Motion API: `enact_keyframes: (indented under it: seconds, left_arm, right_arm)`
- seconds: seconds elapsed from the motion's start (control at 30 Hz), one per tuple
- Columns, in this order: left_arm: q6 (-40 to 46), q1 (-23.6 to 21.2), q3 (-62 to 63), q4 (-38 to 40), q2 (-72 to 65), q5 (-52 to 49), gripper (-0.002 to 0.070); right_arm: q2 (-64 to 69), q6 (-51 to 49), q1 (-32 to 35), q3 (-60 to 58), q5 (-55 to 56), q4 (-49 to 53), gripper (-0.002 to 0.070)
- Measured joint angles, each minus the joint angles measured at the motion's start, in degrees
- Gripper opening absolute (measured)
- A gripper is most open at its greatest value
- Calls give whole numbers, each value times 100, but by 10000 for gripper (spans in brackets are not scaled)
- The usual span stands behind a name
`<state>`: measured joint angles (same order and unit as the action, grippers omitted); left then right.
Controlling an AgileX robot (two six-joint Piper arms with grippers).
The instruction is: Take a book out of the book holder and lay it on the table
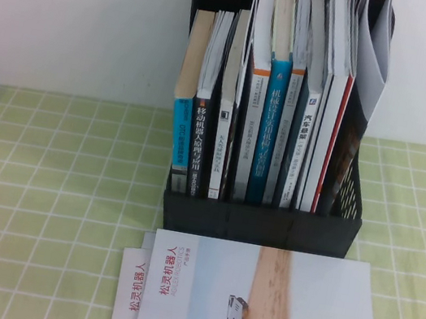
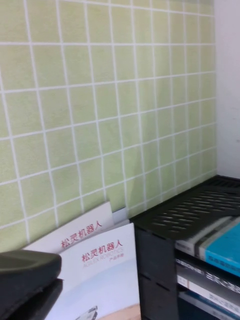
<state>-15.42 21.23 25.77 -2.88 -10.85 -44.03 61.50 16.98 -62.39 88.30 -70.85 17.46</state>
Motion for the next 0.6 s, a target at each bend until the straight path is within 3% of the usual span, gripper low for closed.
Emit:
enact_keyframes:
  seconds: [0.2, 0.33, 0.43, 0.6]
  left_arm:
    - [-127, 0, -192, 0, 0, 164, -3]
    - [-127, 0, -192, 0, 0, 186, -3]
    - [-127, 0, -192, 0, 0, 199, -2]
    - [-127, 0, -192, 0, 0, 199, -3]
  right_arm:
    - [-1148, -653, 0, -2676, 1407, 96, -1]
    - [-1844, -1640, 0, -4049, 2288, 797, -1]
    - [-2212, -2305, 0, -4752, 2435, 1213, -1]
    - [-2562, -2554, 0, -5295, 2461, 1334, -1]
